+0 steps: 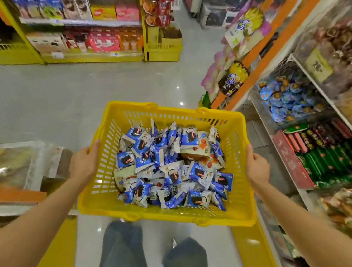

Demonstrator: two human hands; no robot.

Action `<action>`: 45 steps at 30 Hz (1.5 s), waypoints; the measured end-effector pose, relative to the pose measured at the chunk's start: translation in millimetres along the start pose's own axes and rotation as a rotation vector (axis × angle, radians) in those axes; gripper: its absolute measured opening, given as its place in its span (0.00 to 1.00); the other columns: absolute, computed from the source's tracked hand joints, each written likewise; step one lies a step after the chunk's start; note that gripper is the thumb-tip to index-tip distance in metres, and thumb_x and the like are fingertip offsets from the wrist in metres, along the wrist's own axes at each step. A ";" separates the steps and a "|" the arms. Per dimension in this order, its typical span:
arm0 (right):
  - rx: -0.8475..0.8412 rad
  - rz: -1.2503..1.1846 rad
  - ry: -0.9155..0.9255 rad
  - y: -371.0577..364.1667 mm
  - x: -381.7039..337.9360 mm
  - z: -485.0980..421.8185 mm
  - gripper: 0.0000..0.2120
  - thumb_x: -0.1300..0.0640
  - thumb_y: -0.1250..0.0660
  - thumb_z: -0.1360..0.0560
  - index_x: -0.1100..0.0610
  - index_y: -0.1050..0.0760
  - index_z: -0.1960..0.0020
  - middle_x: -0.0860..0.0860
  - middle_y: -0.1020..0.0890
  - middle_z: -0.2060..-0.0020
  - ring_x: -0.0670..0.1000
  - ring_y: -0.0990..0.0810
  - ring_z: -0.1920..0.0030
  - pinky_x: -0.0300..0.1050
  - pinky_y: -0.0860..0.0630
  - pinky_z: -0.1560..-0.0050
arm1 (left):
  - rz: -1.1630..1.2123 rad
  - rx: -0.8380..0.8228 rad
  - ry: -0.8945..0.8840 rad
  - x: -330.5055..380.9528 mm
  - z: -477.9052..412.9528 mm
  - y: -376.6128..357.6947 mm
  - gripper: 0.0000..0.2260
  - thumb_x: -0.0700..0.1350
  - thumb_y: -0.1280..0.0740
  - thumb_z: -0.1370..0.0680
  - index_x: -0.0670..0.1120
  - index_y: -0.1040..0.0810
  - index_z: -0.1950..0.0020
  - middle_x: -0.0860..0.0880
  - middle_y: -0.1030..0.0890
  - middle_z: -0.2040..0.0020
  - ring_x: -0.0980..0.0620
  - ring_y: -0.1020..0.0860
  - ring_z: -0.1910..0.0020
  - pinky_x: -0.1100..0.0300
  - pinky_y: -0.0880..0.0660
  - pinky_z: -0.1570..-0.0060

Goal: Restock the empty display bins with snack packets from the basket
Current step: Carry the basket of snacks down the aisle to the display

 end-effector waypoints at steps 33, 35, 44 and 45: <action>0.387 -0.111 -0.871 -47.7 133.7 -40.1 0.29 0.41 0.52 0.20 0.63 0.28 0.61 0.61 0.25 0.67 0.59 0.26 0.64 0.47 0.36 0.67 | -0.553 -0.682 -0.547 239.6 -176.4 -320.8 0.25 0.59 0.48 0.20 0.41 0.25 0.59 0.39 0.23 0.59 0.42 0.25 0.57 0.53 0.32 0.56; 0.402 -0.125 -0.913 -54.7 133.8 -44.4 0.28 0.41 0.51 0.20 0.63 0.28 0.61 0.61 0.25 0.66 0.59 0.26 0.63 0.47 0.35 0.65 | -0.595 -0.731 -0.548 245.3 -185.4 -340.5 0.26 0.58 0.48 0.19 0.39 0.22 0.55 0.36 0.22 0.55 0.37 0.23 0.51 0.51 0.31 0.53; 0.539 -0.198 -1.012 -132.0 146.7 -59.1 0.29 0.40 0.49 0.21 0.66 0.28 0.61 0.58 0.25 0.68 0.58 0.27 0.66 0.48 0.33 0.66 | -0.746 -0.935 -0.527 241.8 -242.7 -439.1 0.29 0.58 0.51 0.19 0.35 0.26 0.37 0.31 0.25 0.40 0.32 0.26 0.41 0.43 0.30 0.39; 0.545 -0.205 -1.021 -144.9 151.0 -59.6 0.29 0.41 0.50 0.20 0.65 0.28 0.60 0.59 0.25 0.68 0.58 0.27 0.65 0.49 0.32 0.65 | -0.754 -0.961 -0.527 236.5 -249.2 -450.2 0.29 0.58 0.51 0.19 0.35 0.26 0.37 0.31 0.25 0.40 0.32 0.26 0.41 0.42 0.30 0.39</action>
Point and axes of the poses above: each hand's wrist, its own z-axis away from the middle knuckle, its own y-axis out of the back of the hand, x = y × z, the point moved 1 cm from there along -z, towards the middle knuckle
